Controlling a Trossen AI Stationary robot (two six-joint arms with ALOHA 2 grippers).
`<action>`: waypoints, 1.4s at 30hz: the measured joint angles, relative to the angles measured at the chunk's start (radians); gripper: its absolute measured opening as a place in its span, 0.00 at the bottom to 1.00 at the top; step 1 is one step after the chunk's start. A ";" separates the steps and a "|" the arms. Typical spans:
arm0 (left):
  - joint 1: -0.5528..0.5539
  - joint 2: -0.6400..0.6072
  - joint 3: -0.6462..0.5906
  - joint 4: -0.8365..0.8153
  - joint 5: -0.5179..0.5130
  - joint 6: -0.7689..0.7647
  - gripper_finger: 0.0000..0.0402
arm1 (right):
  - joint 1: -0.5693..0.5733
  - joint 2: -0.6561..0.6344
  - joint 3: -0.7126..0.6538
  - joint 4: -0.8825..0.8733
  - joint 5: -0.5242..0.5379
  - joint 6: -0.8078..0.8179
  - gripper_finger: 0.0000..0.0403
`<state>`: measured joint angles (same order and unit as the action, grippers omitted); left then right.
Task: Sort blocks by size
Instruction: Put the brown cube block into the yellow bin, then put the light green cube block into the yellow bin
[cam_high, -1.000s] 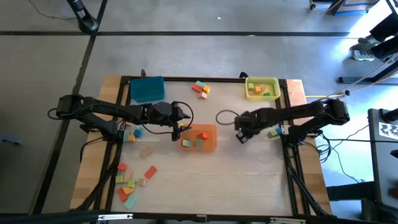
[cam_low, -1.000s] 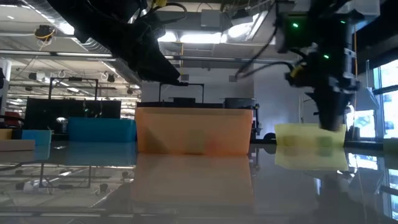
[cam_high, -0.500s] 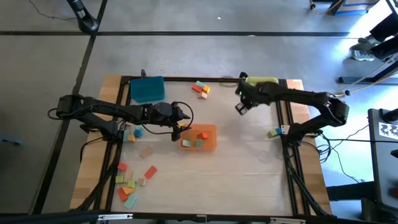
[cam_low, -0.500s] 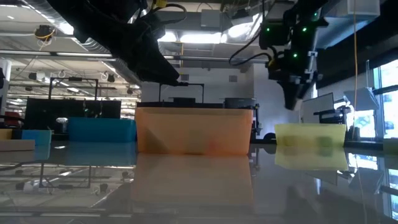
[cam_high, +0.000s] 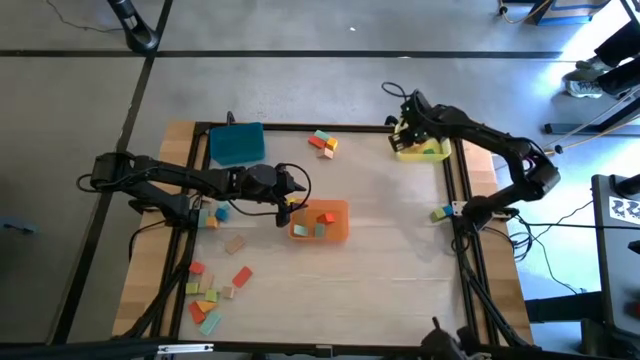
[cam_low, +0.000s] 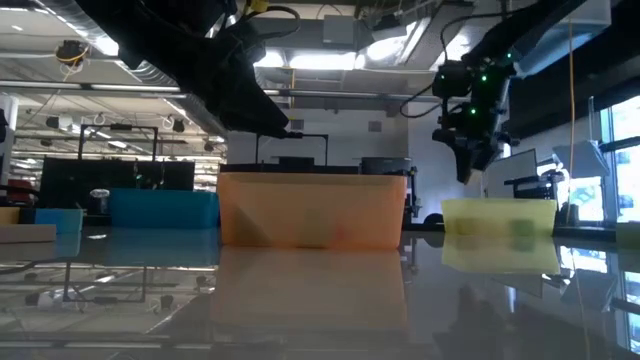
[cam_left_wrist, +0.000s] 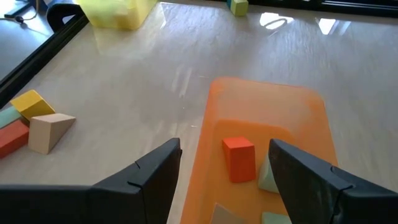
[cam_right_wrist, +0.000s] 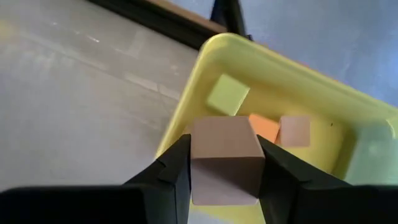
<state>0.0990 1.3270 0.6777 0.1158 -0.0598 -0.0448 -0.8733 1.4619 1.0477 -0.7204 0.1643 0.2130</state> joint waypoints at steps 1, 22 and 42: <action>0.000 0.000 0.000 0.000 0.000 0.000 0.58 | -0.013 0.010 0.000 0.008 0.000 -0.008 0.33; 0.001 0.000 0.000 0.009 0.000 -0.031 0.58 | -0.050 0.134 0.000 -0.003 0.164 -0.012 0.63; 0.001 0.000 0.000 0.006 0.000 -0.034 0.58 | 0.110 -0.152 0.000 -0.346 0.094 0.032 0.71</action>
<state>0.0998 1.3270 0.6777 0.1215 -0.0601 -0.0788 -0.7630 1.3102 1.0477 -1.0669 0.2587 0.2446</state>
